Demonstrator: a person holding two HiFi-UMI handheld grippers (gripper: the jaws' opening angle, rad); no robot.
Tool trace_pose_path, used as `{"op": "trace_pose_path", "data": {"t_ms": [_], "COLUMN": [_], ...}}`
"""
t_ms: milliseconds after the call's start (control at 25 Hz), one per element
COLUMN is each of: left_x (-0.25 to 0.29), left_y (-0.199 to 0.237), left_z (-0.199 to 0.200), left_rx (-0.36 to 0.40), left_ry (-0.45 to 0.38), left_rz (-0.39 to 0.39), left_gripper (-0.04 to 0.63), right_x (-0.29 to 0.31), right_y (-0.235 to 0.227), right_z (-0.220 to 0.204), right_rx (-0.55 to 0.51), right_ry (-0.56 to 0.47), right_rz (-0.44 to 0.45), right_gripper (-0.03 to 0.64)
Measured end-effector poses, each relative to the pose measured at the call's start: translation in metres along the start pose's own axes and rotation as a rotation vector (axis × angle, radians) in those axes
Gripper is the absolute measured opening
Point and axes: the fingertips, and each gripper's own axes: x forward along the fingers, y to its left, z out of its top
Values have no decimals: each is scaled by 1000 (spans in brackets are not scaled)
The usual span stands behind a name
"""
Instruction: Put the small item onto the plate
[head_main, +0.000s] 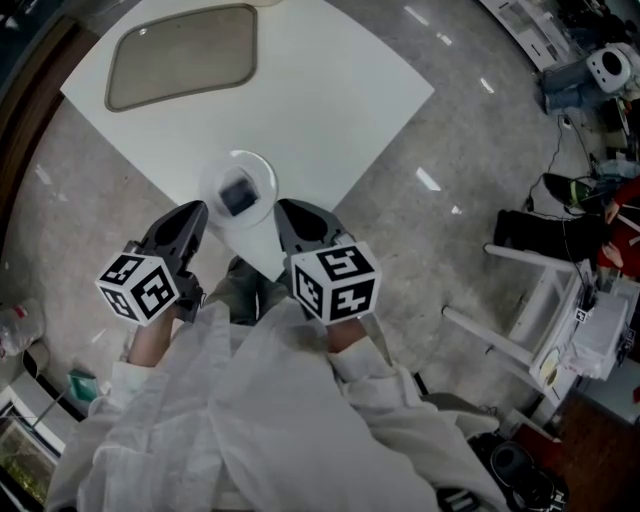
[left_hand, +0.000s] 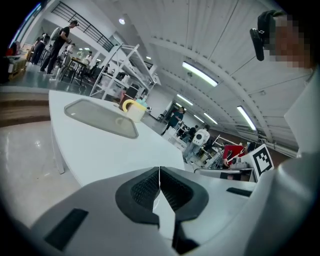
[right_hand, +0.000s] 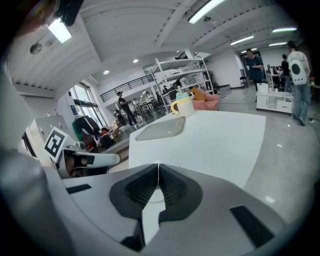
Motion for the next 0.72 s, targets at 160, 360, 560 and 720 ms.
{"op": "trace_pose_path", "data": {"t_ms": [160, 360, 560, 720], "left_x": [5, 8, 15, 17], "left_y": [4, 11, 16, 28], "left_z": [-9, -15, -25, -30], "left_rx": [-5, -15, -9, -43], "left_ry": [50, 72, 113, 128], "left_rz": [-10, 6, 16, 46], "left_gripper": [12, 12, 12, 14], "right_x": [8, 16, 24, 30], "right_y": [-4, -2, -5, -10], "right_z": [-6, -10, -20, -20], "right_rx": [18, 32, 19, 37], "right_ry": [13, 23, 57, 65], "right_rz": [-23, -26, -52, -58], "right_gripper": [15, 15, 17, 17]}}
